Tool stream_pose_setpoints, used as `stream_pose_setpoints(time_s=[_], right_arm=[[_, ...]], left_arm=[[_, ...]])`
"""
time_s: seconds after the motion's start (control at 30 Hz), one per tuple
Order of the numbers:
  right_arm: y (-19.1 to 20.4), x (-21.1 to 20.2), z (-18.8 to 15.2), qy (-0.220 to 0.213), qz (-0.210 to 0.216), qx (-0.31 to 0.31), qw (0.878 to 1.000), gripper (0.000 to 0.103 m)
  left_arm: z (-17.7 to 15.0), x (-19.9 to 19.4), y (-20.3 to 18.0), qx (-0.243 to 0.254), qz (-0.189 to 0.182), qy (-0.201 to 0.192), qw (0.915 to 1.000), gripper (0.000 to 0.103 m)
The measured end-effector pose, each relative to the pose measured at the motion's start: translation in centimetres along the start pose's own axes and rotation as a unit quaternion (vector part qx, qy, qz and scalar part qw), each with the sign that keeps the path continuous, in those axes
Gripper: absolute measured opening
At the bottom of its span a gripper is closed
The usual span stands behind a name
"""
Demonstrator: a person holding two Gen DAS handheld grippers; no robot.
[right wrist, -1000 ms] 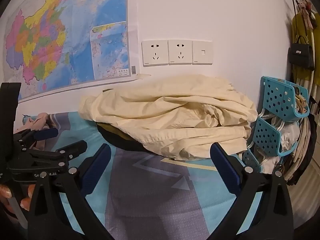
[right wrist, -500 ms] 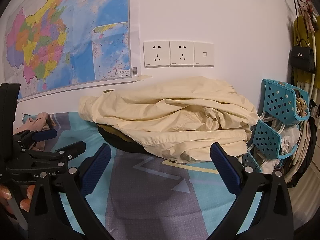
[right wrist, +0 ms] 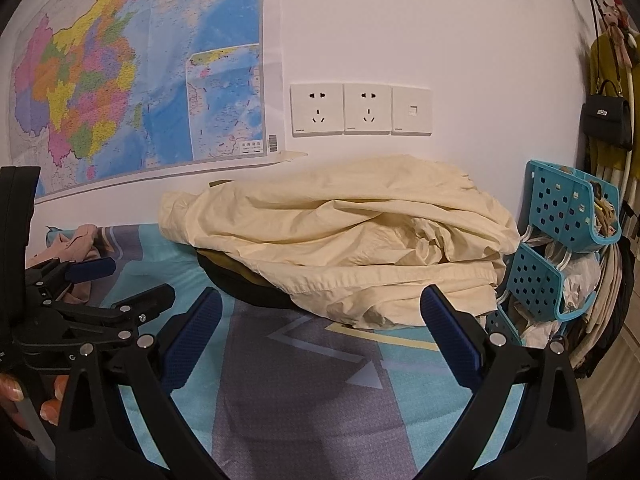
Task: Fold large clothes
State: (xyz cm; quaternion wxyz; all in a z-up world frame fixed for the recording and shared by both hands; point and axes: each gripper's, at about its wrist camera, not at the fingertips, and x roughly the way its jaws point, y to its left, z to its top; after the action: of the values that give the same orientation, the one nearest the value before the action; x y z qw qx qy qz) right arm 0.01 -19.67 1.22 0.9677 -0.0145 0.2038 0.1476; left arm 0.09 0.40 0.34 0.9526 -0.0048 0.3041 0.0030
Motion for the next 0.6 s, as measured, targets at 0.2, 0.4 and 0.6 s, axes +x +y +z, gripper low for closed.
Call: stream_pose_setpoints(time_s=[0.2, 0.4, 0.6], right_arm=[[0.01, 0.05, -0.02, 0.001, -0.001, -0.001, 1.0, 0.098], [0.25, 0.29, 0.12, 0.001, 0.001, -0.004, 1.0, 0.098], [0.49, 0.81, 0.37, -0.002, 0.007, -0.012, 1.0, 0.098]], left_arm=[[0.04, -0.01, -0.12, 0.0, 0.003, -0.001, 1.0, 0.097], [0.04, 0.04, -0.13, -0.002, 0.004, -0.001, 1.0, 0.097], [-0.04, 0.39, 0.04, -0.007, 0.006, 0.003, 1.0, 0.097]])
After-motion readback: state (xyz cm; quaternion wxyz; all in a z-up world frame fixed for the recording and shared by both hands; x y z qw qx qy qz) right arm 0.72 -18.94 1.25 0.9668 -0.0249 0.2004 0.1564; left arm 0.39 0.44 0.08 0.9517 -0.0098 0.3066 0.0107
